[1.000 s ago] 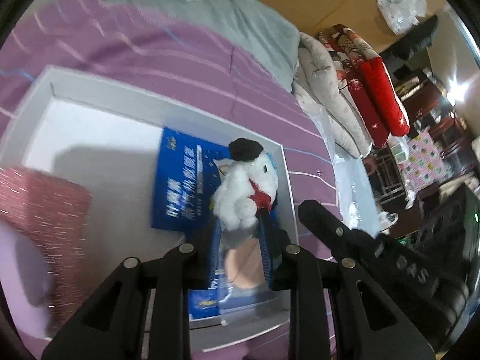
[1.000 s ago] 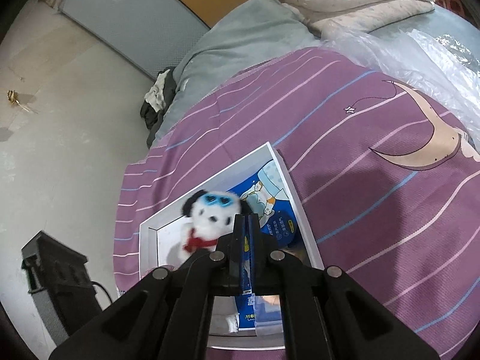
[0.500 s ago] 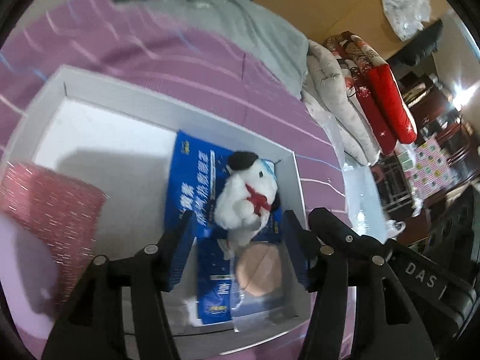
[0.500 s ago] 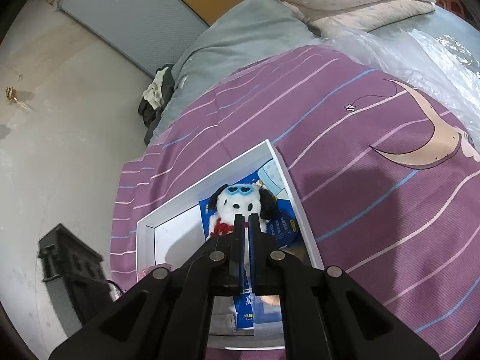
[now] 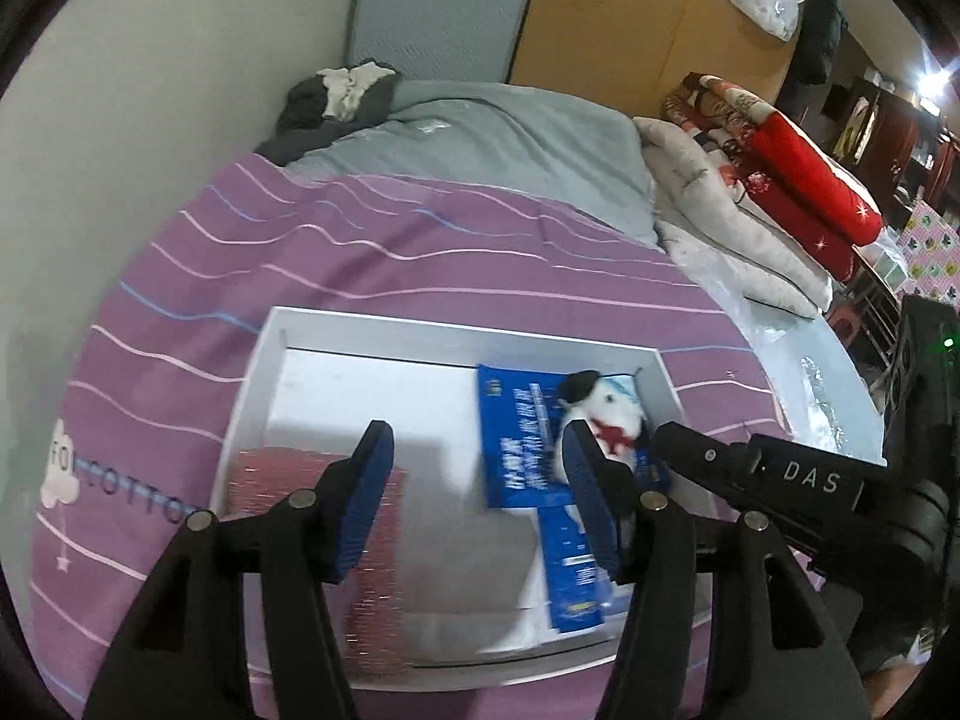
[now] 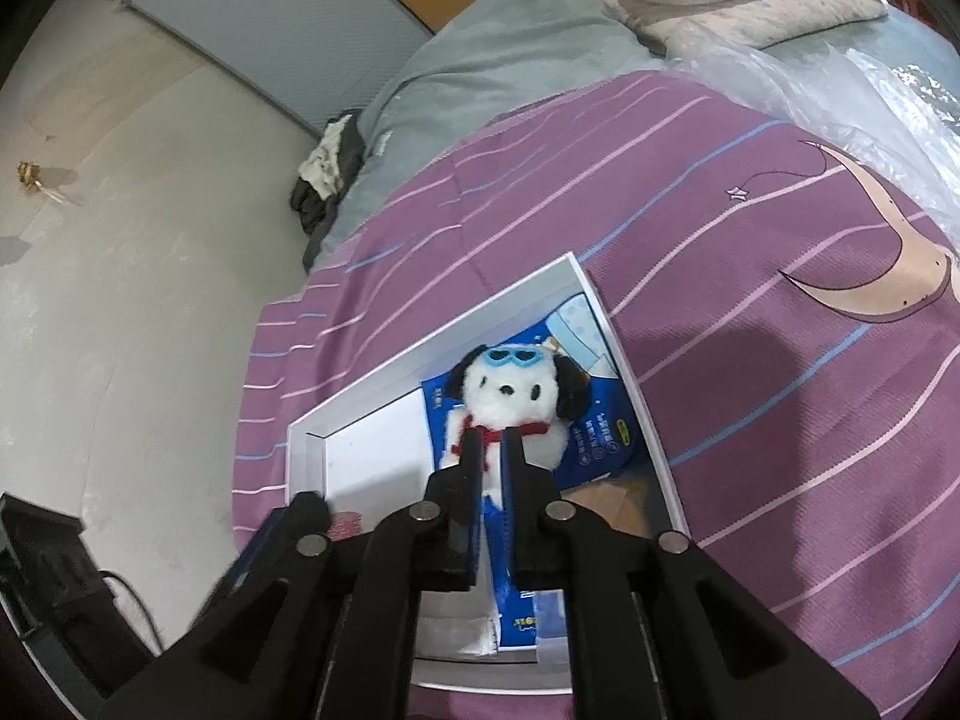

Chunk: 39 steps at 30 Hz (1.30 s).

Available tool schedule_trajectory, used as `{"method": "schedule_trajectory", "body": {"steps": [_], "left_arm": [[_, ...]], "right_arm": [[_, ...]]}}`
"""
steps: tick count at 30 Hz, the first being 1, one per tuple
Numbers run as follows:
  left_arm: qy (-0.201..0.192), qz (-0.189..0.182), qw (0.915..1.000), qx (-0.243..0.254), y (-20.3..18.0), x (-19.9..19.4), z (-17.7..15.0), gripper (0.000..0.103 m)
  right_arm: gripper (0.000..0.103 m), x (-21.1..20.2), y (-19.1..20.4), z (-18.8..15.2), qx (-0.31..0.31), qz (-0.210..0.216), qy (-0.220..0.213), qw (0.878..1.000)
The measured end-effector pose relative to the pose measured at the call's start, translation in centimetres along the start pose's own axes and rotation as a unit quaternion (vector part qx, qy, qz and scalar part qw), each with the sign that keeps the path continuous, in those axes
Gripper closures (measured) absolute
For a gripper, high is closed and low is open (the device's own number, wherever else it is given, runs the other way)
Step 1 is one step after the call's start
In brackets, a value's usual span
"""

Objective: Organize soft objects
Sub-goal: 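Open the left gripper to drop the plush dog into the tray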

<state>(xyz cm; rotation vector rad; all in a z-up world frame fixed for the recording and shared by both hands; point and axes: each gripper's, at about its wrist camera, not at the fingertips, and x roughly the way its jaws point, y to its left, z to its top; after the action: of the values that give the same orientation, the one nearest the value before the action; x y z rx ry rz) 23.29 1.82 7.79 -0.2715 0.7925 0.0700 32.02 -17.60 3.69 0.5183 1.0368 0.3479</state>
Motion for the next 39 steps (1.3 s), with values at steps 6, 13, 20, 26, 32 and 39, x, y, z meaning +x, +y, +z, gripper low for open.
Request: {"method": "schedule_trajectory", "body": {"steps": [6, 13, 20, 26, 32, 39], "left_arm": [[-0.015, -0.032, 0.9984, -0.044, 3.1, -1.2, 0.3, 0.043], [0.011, -0.041, 0.9986, -0.031, 3.4, -1.4, 0.3, 0.043], [0.047, -0.027, 0.9980, -0.034, 3.9, -1.3, 0.3, 0.043], [0.039, -0.009, 0.9986, -0.034, 5.2, -2.0, 0.2, 0.043], [0.073, -0.014, 0.9970, -0.024, 5.0, -1.2, -0.1, 0.043], [0.087, -0.017, 0.9958, -0.021, 5.2, -2.1, 0.0, 0.043]], "right_arm": [[0.071, 1.0, 0.1, -0.2, 0.003, -0.015, 0.005, 1.000], [0.071, 1.4, 1.0, -0.6, -0.013, -0.019, 0.018, 1.000], [0.062, 2.4, 1.4, -0.7, -0.013, -0.023, 0.022, 0.999], [0.055, 3.7, 0.5, 0.0, 0.021, -0.043, -0.006, 0.999], [0.072, 4.2, 1.2, -0.4, -0.013, -0.041, -0.002, 0.999], [0.075, 0.7, 2.6, -1.1, -0.056, -0.005, 0.011, 0.998]]}}
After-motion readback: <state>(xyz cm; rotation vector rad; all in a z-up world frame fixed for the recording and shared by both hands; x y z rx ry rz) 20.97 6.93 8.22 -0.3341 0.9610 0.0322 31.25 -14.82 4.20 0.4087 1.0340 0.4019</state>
